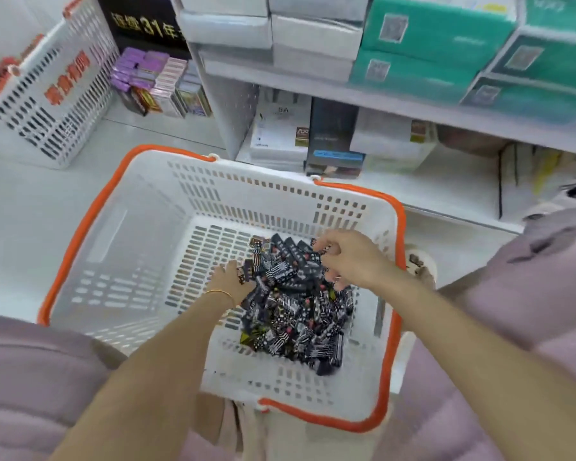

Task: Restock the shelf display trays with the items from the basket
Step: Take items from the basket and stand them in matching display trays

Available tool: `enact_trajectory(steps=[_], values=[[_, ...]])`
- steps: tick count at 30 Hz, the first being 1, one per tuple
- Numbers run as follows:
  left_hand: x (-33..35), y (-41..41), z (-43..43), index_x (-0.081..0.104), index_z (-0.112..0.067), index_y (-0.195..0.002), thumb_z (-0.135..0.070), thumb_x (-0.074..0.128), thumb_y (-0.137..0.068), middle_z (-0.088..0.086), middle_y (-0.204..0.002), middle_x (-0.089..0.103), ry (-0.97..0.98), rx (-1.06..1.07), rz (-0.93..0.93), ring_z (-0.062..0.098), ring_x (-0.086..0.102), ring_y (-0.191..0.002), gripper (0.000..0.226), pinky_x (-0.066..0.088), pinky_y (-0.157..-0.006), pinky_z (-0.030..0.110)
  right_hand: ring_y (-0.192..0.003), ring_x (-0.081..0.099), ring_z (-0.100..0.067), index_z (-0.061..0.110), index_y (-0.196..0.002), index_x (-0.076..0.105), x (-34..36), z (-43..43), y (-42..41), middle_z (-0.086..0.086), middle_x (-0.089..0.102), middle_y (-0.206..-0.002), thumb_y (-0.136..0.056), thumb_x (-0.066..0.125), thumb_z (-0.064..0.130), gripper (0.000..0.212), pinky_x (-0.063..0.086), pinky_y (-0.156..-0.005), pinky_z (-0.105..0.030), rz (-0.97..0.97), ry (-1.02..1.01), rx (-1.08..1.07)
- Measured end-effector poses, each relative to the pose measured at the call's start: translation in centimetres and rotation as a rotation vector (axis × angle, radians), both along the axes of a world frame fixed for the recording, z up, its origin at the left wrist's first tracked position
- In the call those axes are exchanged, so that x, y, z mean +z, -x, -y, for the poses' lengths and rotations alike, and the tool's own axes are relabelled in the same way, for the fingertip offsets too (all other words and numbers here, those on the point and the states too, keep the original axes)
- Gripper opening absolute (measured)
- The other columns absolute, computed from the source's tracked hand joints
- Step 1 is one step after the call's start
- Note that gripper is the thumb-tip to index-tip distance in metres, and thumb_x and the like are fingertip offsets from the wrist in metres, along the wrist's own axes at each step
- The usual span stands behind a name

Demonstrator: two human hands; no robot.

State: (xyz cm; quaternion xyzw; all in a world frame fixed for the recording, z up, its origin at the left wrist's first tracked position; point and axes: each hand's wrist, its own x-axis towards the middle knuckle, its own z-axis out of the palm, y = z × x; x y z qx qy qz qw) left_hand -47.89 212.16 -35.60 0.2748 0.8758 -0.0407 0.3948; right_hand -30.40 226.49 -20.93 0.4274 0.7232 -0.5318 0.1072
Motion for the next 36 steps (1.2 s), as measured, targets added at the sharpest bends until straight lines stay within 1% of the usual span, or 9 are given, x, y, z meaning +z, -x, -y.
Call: enact_trajectory(steps=[4,6,12,15,18,23,28,32,36], values=[[-3.0,0.0,-1.9,-0.006,-0.025,-0.151,-0.065,0.055,-0.081,0.022,-0.155,0.014,-0.056,0.015,0.049,0.037,0.018,-0.142,0.101,0.024,-0.113,0.048,-0.068,0.059,-0.013,0.011,-0.12,0.052,-1.4,-0.1,0.2,0.003,0.05,-0.088,-0.095,0.046,0.006,0.026,0.058,-0.063,-0.027,0.01,0.034,-0.017],[-3.9,-0.1,-3.3,-0.017,-0.029,-0.148,-0.074,0.055,-0.073,0.023,-0.155,0.007,-0.037,-0.031,0.044,0.039,0.013,-0.142,0.114,0.021,-0.113,0.05,-0.065,0.059,-0.011,0.013,-0.118,0.053,-1.8,-0.2,0.2,0.001,0.053,-0.088,-0.096,0.046,0.008,0.024,0.057,-0.06,-0.025,0.029,0.038,-0.027],[-5.4,-0.8,-6.0,-0.024,-0.032,-0.145,-0.079,0.062,-0.06,0.022,-0.154,0.004,0.003,-0.201,-0.095,0.04,0.014,-0.14,0.13,0.023,-0.109,0.053,-0.072,0.065,-0.017,0.015,-0.118,0.054,-2.4,-0.6,-0.2,-0.006,0.059,-0.096,-0.096,0.047,0.012,0.023,0.058,-0.062,-0.027,0.071,0.042,-0.06],[-6.0,-1.4,-7.1,-0.017,-0.032,-0.147,-0.075,0.065,-0.062,0.018,-0.153,0.007,0.0,-0.325,-0.091,0.039,0.017,-0.139,0.126,0.027,-0.109,0.052,-0.072,0.064,-0.017,0.015,-0.118,0.054,-2.5,-0.7,-0.2,-0.006,0.059,-0.097,-0.096,0.048,0.012,0.023,0.059,-0.062,-0.028,0.071,0.038,-0.069],[-6.3,-1.8,-7.8,0.001,-0.031,-0.147,-0.069,0.07,-0.06,0.017,-0.145,0.02,-0.028,-0.363,-0.058,0.038,0.025,-0.133,0.117,0.031,-0.106,0.05,-0.073,0.065,-0.018,0.014,-0.118,0.054,-2.4,-0.7,-0.2,-0.007,0.059,-0.095,-0.096,0.047,0.012,0.023,0.059,-0.064,-0.029,0.071,0.042,-0.07],[-6.3,-2.5,-7.6,0.03,-0.02,-0.128,-0.059,0.073,-0.065,0.015,-0.128,0.032,-0.069,-0.366,0.025,0.035,0.036,-0.117,0.086,0.039,-0.099,0.043,-0.074,0.065,-0.02,0.015,-0.118,0.054,-2.1,-0.6,0.1,-0.005,0.059,-0.094,-0.095,0.047,0.012,0.024,0.059,-0.066,-0.033,0.058,0.036,-0.068],[-6.3,-2.8,-7.4,0.031,-0.018,-0.126,-0.054,0.072,-0.068,0.018,-0.132,0.028,-0.054,-0.396,0.067,0.038,0.038,-0.118,0.08,0.042,-0.098,0.048,-0.074,0.066,-0.025,0.014,-0.118,0.054,-2.1,-0.7,0.0,-0.008,0.06,-0.093,-0.095,0.047,0.011,0.024,0.058,-0.069,-0.038,0.047,0.04,-0.093],[-6.3,-3.6,-7.4,0.023,-0.017,-0.137,-0.047,0.067,-0.077,0.014,-0.136,0.037,-0.077,-0.479,0.088,0.035,0.039,-0.123,0.08,0.042,-0.098,0.049,-0.073,0.064,-0.02,0.014,-0.118,0.055,-2.1,-0.6,0.0,-0.006,0.059,-0.093,-0.095,0.048,0.012,0.024,0.058,-0.068,-0.034,0.039,0.041,-0.101],[-6.2,-3.8,-7.9,0.019,-0.021,-0.142,-0.043,0.065,-0.08,0.014,-0.14,0.031,-0.058,-0.546,0.089,0.038,0.036,-0.126,0.08,0.044,-0.096,0.05,-0.071,0.063,-0.017,0.013,-0.118,0.055,-2.2,-0.7,-0.1,-0.007,0.059,-0.094,-0.095,0.048,0.012,0.024,0.058,-0.067,-0.033,0.037,0.048,-0.1]])
